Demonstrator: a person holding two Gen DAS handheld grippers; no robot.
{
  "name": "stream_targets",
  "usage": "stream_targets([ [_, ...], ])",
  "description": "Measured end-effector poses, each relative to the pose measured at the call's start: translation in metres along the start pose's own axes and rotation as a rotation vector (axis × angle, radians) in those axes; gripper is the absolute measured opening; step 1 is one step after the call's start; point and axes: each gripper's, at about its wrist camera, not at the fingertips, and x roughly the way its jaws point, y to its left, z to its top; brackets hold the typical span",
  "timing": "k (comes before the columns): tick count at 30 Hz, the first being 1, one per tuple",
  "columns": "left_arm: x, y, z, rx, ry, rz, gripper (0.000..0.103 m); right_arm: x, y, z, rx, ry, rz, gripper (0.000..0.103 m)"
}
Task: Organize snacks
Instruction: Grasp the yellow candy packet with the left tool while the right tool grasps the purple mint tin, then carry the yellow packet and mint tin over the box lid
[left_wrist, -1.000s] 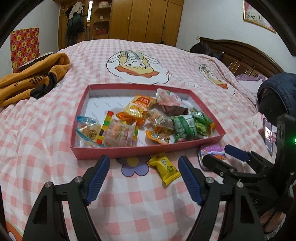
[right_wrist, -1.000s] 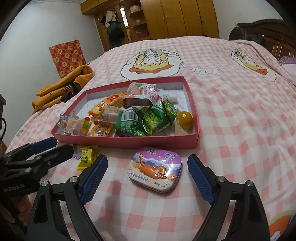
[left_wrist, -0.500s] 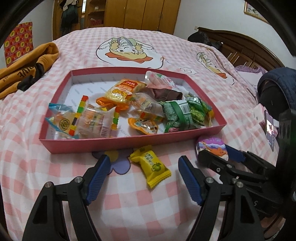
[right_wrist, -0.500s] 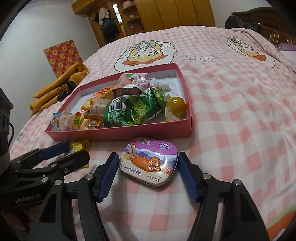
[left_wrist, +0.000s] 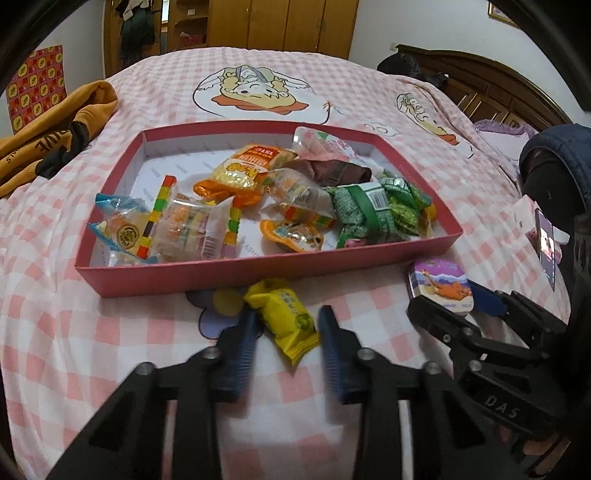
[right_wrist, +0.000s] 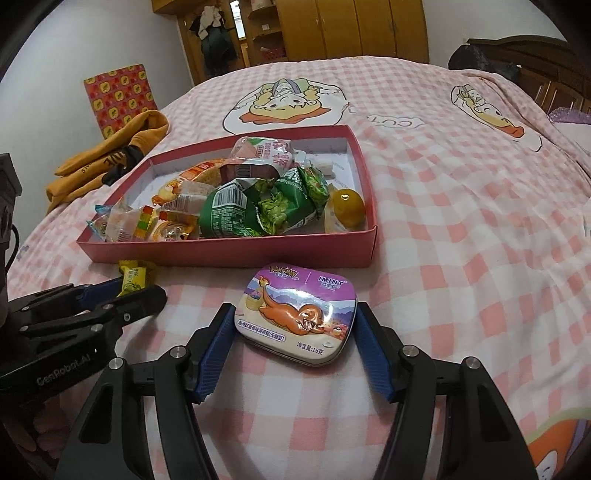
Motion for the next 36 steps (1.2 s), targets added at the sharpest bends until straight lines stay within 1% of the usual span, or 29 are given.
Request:
stream_targets([
  [3, -0.004, 0.0, -0.002, 0.005, -0.007, -0.025, 0.025, -0.003, 0.0, -0.001, 0.001, -0.005, 0.005, 0.065],
  [11, -0.025, -0.007, -0.006, 0.025, -0.023, -0.045, 0.025, -0.012, -0.003, -0.004, 0.014, -0.011, 0.027, 0.065],
  [16, -0.041, -0.007, -0.004, 0.025, -0.044, -0.062, 0.025, -0.021, -0.003, -0.001, 0.023, -0.035, 0.053, 0.065],
  [25, -0.058, 0.006, 0.005, 0.001, -0.089, -0.047, 0.025, -0.036, 0.001, 0.009, 0.03, -0.08, 0.085, 0.065],
  [32, -0.068, 0.01, 0.013, 0.006, -0.128, -0.049, 0.025, -0.05, 0.001, 0.018, 0.038, -0.15, 0.128, 0.065],
  [36, -0.072, 0.011, 0.018, 0.008, -0.144, -0.045, 0.025, -0.051, 0.001, 0.024, 0.04, -0.162, 0.137, 0.065],
])
